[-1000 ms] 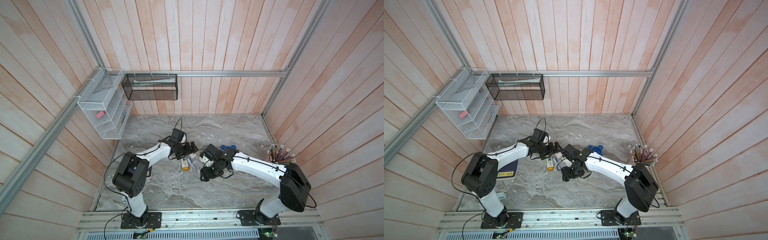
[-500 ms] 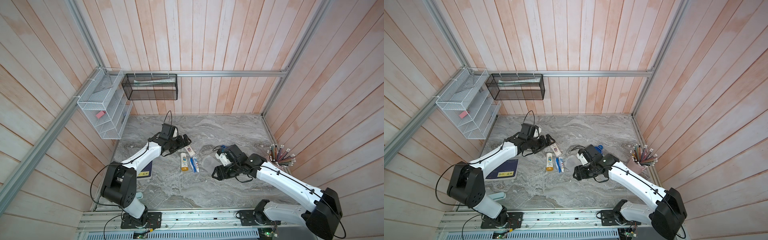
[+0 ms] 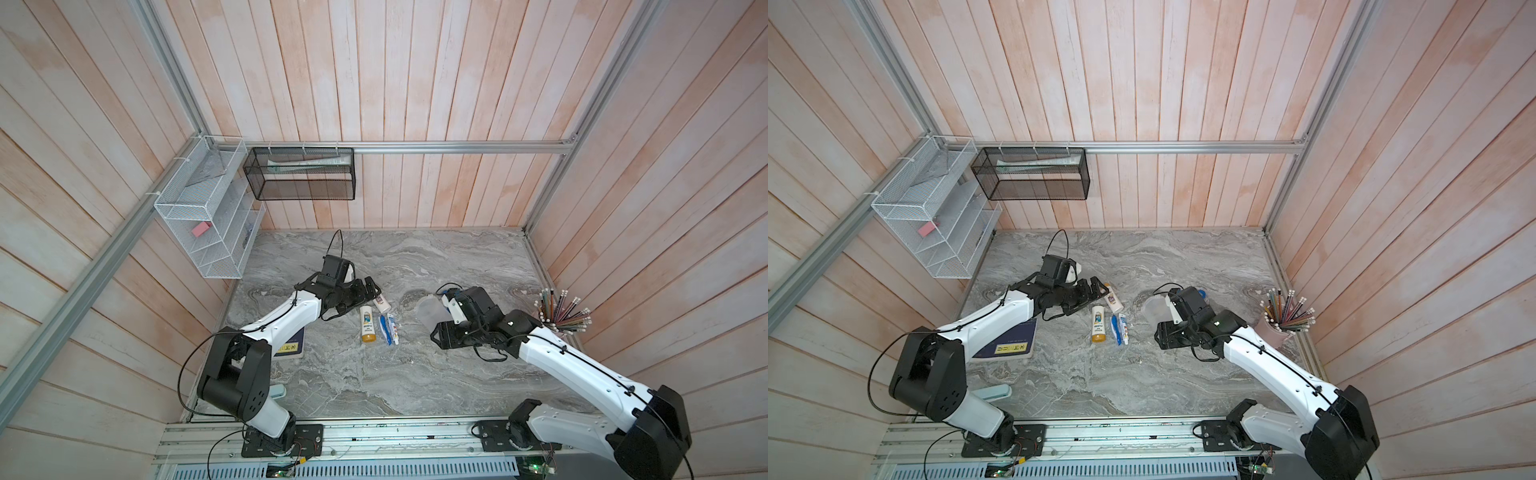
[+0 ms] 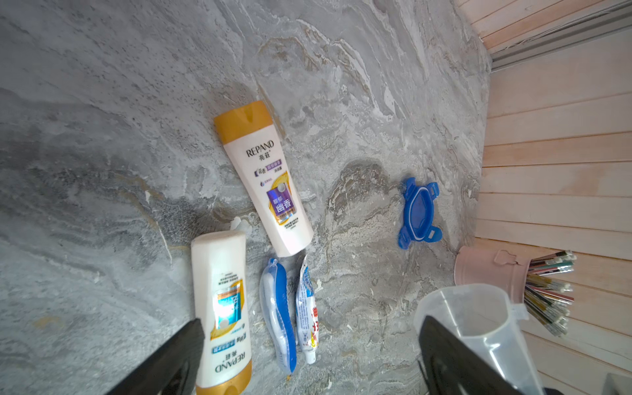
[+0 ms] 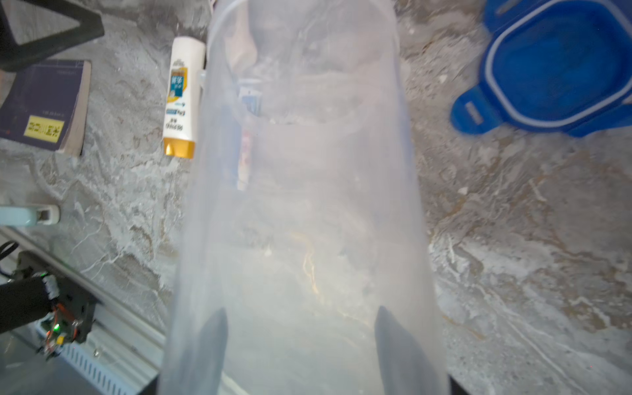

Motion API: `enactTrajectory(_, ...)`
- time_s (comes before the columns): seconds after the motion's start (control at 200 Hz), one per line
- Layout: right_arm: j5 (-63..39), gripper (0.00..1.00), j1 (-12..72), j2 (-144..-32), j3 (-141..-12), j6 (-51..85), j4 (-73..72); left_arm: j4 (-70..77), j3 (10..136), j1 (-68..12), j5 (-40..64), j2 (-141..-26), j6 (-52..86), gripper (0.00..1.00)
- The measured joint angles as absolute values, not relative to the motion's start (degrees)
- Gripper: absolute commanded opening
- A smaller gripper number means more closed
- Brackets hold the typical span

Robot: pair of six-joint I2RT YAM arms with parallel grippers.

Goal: Take out toiletry kits
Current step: Place the container at the center of the board.

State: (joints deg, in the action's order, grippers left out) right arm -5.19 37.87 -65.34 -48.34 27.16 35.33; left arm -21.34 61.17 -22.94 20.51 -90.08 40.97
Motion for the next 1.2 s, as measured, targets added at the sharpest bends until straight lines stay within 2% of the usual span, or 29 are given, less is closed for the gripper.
enactTrajectory(0.175, 1.2, 0.18, 37.7, -67.0, -46.9, 28.8, 27.3, -20.8, 61.0, -22.9, 20.5, -90.1, 41.0, 1.0)
enactTrajectory(0.38, 7.3, 0.18, 37.7, -74.5, -46.5, 27.9, 17.9, -19.5, 60.8, -22.9, 20.5, -90.1, 41.5, 1.0)
enactTrajectory(0.56, 9.4, 0.24, 37.7, -78.6, -41.7, 25.4, 9.6, -19.0, 60.8, -22.9, 20.5, -90.1, 41.7, 1.0)
enactTrajectory(0.71, 9.3, 0.4, 37.7, -81.4, -39.0, 25.3, 5.1, -18.2, 59.3, -22.9, 20.5, -90.1, 42.2, 1.0)
enactTrajectory(0.795, 9.3, 0.59, 37.7, -82.8, -38.6, 25.3, 3.2, -18.2, 58.7, -22.9, 20.5, -90.1, 42.5, 1.0)
enactTrajectory(0.93, 9.4, 0.69, 37.7, -84.5, -38.1, 25.9, 1.0, -18.2, 58.6, -22.9, 20.1, -89.9, 42.7, 1.0)
enactTrajectory(0.965, 9.3, 0.77, 37.7, -84.6, -38.0, 26.2, 0.5, -18.2, 58.6, -22.9, 19.8, -89.8, 42.7, 1.0)
enactTrajectory(0.98, 9.4, 0.92, 37.7, -84.6, -37.9, 26.3, 0.1, -18.2, 58.6, -22.9, 19.7, -89.8, 42.7, 1.0)
enactTrajectory(0.995, 9.4, 0.97, 37.8, -84.6, -37.8, 26.4, -0.1, -18.2, 58.6, -22.9, 19.6, -89.8, 42.7, 1.0)
enactTrajectory(1.2, 9.4, 0.98, 40.2, -83.1, -33.9, 27.2, -2.1, -18.2, 58.6, -22.9, 19.0, -89.6, 42.7, 1.0)
